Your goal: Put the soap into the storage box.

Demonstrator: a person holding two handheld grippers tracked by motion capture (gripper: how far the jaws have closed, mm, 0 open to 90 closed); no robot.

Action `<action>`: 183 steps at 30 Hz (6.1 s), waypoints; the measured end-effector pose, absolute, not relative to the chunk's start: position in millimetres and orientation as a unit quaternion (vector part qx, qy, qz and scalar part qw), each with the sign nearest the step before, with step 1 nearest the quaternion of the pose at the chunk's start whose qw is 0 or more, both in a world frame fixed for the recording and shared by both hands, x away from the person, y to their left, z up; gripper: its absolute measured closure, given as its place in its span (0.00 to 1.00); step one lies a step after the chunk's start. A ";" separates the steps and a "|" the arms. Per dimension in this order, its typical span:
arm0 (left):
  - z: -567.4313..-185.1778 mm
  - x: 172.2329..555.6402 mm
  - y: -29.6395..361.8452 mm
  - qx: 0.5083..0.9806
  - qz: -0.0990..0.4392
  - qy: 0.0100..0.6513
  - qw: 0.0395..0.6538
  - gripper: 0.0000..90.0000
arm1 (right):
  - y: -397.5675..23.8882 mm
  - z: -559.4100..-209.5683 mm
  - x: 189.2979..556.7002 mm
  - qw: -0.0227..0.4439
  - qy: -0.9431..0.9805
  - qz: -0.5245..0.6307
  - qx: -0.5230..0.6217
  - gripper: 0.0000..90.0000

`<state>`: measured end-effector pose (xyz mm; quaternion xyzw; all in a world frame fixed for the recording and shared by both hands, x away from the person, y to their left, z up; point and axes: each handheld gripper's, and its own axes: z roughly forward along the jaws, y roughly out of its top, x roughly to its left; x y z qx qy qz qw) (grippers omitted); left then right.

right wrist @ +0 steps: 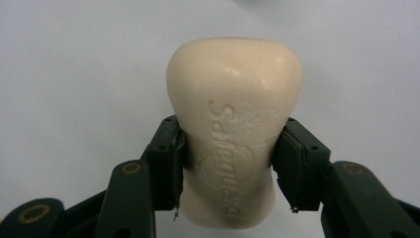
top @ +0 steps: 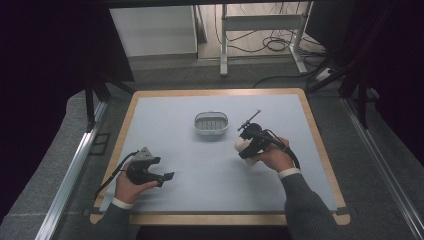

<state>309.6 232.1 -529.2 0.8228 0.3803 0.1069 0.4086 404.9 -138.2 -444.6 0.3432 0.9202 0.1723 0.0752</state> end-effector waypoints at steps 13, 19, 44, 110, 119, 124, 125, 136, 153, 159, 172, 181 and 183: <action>-529.2 309.9 232.9 0.823 0.107 0.382 0.407 0.15 | -132.2 -435.5 420.5 0.085 0.921 0.181 0.333 0.55; -530.0 309.8 231.8 0.824 0.106 0.381 0.406 0.15 | -128.7 -429.4 432.6 0.099 0.920 0.191 0.328 0.55; -532.8 311.1 230.6 0.828 0.103 0.379 0.399 0.15 | -114.8 -424.4 468.0 0.106 0.926 0.194 0.306 0.55; -532.0 311.4 234.4 0.829 0.103 0.380 0.398 0.15 | -43.5 -418.5 527.8 0.145 0.950 0.168 0.219 0.55; -532.8 311.5 233.1 0.827 0.102 0.382 0.400 0.15 | -34.7 -431.6 531.1 0.149 0.958 0.156 0.191 0.55; -533.1 311.6 233.0 0.829 0.102 0.380 0.397 0.15 | -27.8 -437.3 530.2 0.148 0.960 0.152 0.184 0.55; -533.1 311.6 233.0 0.829 0.102 0.380 0.397 0.15 | -26.3 -439.3 530.4 0.148 0.961 0.150 0.181 0.55; -533.8 311.9 232.4 0.829 0.102 0.380 0.397 0.15 | -16.5 -452.2 531.8 0.129 0.961 0.164 0.179 0.48; -534.4 312.0 231.4 0.831 0.101 0.380 0.393 0.15 | -46.9 -432.4 514.9 0.132 0.921 0.272 0.246 0.39; -532.4 311.1 233.1 0.828 0.103 0.383 0.397 0.15 | -70.8 -432.0 492.2 0.143 0.902 0.305 0.271 0.38; -528.1 309.3 237.5 0.818 0.112 0.391 0.406 0.15 | -148.6 -461.2 416.9 0.168 0.866 0.361 0.304 0.34; -528.6 308.8 236.9 0.819 0.115 0.393 0.401 0.15 | -193.9 -482.7 378.6 0.174 0.841 0.378 0.347 0.33; -528.6 309.0 236.8 0.819 0.114 0.392 0.402 0.15 | -198.0 -486.0 375.3 0.174 0.836 0.382 0.353 0.33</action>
